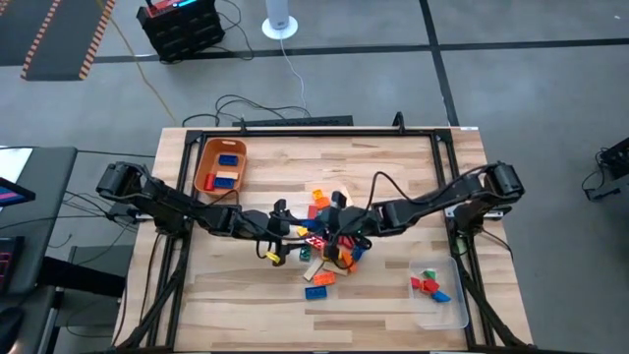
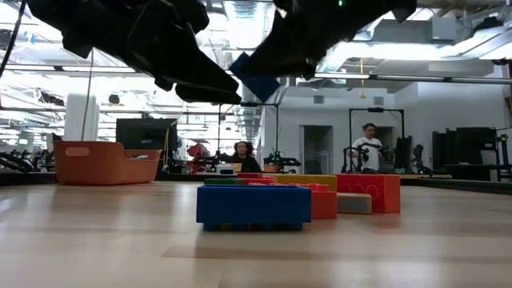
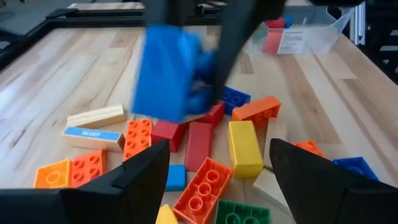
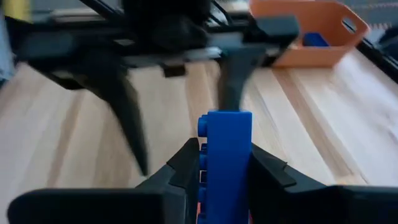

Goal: Sort blocks by size
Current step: Put the large blue game piece into the orange bin

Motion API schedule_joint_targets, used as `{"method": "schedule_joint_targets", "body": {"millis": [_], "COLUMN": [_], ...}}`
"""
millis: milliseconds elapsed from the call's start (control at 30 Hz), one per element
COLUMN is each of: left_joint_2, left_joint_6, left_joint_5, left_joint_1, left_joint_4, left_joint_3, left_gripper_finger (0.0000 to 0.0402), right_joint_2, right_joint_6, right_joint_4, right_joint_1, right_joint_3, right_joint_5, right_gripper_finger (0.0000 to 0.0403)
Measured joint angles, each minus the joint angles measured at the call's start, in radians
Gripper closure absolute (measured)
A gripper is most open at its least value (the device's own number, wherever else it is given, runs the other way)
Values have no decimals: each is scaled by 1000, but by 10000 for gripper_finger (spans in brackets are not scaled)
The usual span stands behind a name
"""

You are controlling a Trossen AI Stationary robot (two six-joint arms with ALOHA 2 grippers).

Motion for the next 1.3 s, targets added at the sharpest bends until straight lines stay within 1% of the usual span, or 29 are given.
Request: {"method": "schedule_joint_targets", "body": {"millis": [133,233,367,467,533,633,833,867,933,1067,1133,1200,1267,1300], "left_joint_2": [0,0,0,0,0,0,0,0,0,-3,-20,-48,-89,-110], "left_joint_6": [8,26,55,61,62,74,114,120,121,105,83,63,63,76], "left_joint_5": [0,0,17,19,19,10,18,21,21,9,-3,-21,-64,-103], "left_joint_1": [0,0,0,0,0,5,13,13,13,16,16,18,19,19], "left_joint_4": [28,64,127,175,198,224,242,241,240,218,168,98,-23,-88], "left_joint_3": [0,0,0,0,0,0,0,0,2,8,6,7,7,7], "left_gripper_finger": [133,133,133,146,163,202,307,316,316,316,316,316,316,316], "right_joint_2": [0,0,0,0,0,0,-2,-2,-5,-31,-62,-100,-145,-168], "right_joint_6": [-40,-71,-92,-100,-103,-114,-123,-123,-123,-118,-115,-105,-68,-47], "right_joint_4": [71,124,148,170,172,176,173,172,157,89,14,-47,-156,-219], "right_joint_1": [11,13,12,12,12,18,25,27,32,30,30,29,30,30], "right_joint_3": [0,0,0,0,0,0,0,0,2,3,0,-2,0,0], "right_joint_5": [-2,-26,-34,-53,-54,-54,-53,-54,-53,-51,-48,-46,2,32], "right_gripper_finger": [277,277,277,277,277,276,255,249,234,203,190,181,176,175]}}
